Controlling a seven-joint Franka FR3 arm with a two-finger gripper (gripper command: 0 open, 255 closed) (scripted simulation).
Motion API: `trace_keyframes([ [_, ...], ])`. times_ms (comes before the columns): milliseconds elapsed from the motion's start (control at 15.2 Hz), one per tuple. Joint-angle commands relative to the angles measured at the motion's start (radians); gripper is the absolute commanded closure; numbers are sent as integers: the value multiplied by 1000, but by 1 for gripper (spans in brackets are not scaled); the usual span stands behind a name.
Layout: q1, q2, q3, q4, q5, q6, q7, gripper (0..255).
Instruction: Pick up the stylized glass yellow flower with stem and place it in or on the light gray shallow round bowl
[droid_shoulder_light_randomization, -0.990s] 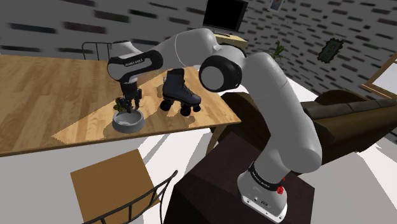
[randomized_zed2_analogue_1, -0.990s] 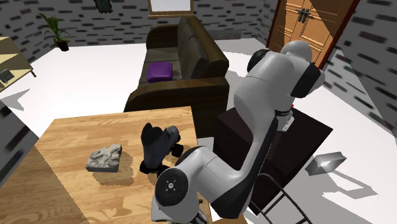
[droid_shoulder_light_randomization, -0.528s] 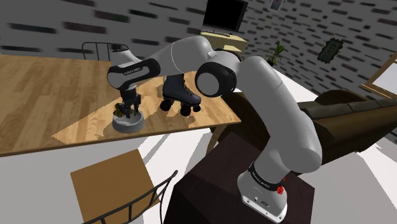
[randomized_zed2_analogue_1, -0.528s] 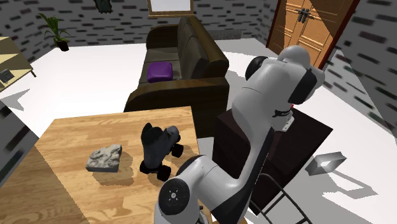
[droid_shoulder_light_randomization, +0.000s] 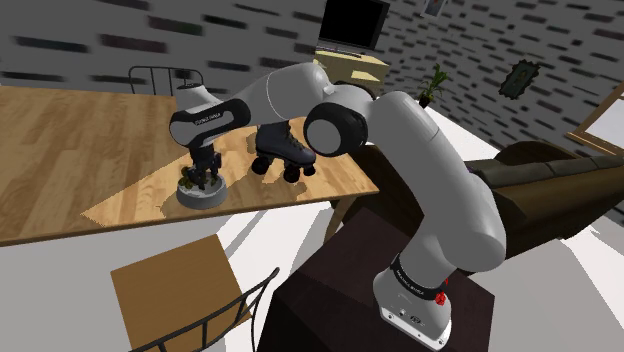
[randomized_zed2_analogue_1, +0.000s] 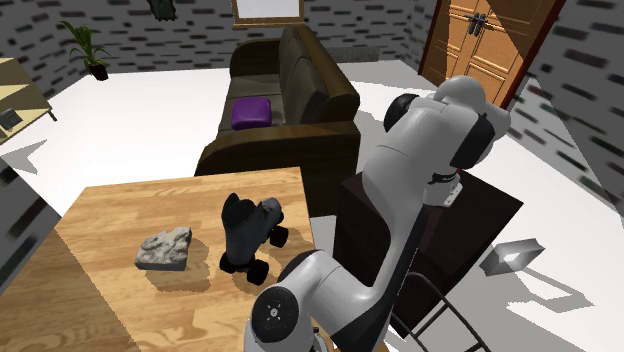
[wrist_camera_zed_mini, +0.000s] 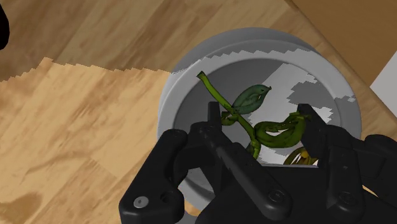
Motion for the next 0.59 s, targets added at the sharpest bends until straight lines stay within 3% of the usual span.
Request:
trace_keyframes([
  [0, 0, 0, 0, 0, 0, 0, 0, 255],
  [66, 0, 0, 0, 0, 0, 0, 0, 255],
  [132, 0, 0, 0, 0, 0, 0, 0, 0],
  [528, 1, -15, -1, 7, -1, -23, 1, 0],
])
